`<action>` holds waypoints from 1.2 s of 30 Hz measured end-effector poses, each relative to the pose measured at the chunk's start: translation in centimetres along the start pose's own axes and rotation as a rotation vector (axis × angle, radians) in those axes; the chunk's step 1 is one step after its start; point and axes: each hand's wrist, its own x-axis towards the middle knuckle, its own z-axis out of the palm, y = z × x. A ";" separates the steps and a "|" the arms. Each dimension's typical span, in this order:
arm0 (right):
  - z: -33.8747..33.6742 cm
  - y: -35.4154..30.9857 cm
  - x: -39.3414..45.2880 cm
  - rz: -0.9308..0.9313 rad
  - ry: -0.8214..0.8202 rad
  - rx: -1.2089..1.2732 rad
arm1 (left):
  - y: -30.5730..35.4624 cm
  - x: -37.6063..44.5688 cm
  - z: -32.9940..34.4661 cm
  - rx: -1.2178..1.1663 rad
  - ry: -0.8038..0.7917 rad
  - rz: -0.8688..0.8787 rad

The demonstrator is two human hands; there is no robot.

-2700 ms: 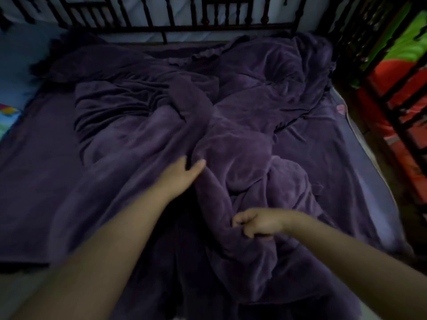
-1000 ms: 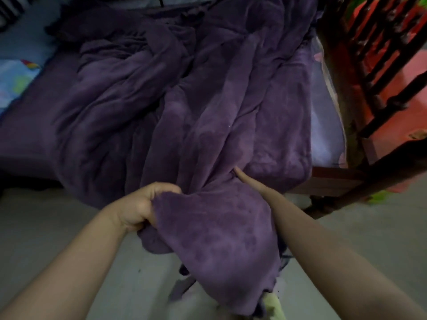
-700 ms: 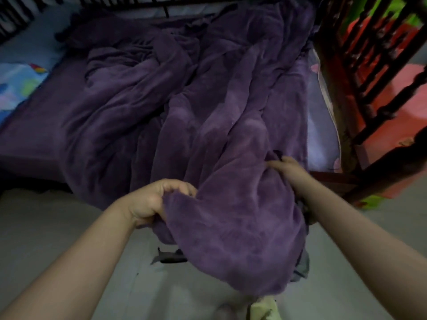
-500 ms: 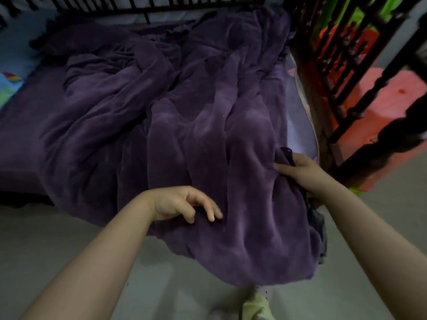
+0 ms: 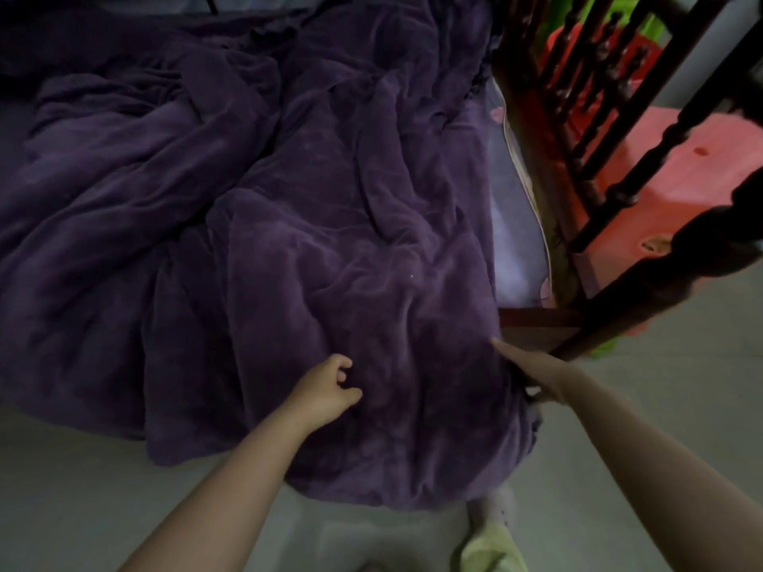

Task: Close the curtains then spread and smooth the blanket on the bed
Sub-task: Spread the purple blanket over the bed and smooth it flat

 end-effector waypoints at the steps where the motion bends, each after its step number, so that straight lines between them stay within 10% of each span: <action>1: 0.3 -1.3 1.2 -0.082 0.085 -0.061 | 0.7 0.5 0.2 0.009 0.020 0.001; 8: 1.7 -9.3 9.6 -0.278 0.363 -0.112 | 5.5 6.9 1.6 -0.007 0.279 -0.099; 13: -0.1 -13.0 9.5 -0.265 0.014 0.224 | 9.4 9.4 4.5 -0.166 0.288 -0.241; 21: -15.4 -17.1 -5.7 -0.934 0.392 0.512 | 22.0 8.1 7.0 0.256 0.457 0.494; 23: -16.6 -16.9 -7.0 -0.947 0.579 0.345 | 24.7 8.6 7.3 0.049 0.161 0.580; 27: -15.4 -14.0 -3.3 -0.766 0.777 -0.205 | 23.9 9.4 8.6 -0.229 -0.511 0.171; 33: -11.3 -7.7 5.1 -0.299 0.460 -1.125 | 21.0 10.3 15.3 0.602 -0.503 0.109; 36: -10.5 -5.4 7.6 -0.186 0.303 -1.275 | 18.1 10.2 16.7 0.630 -0.493 0.114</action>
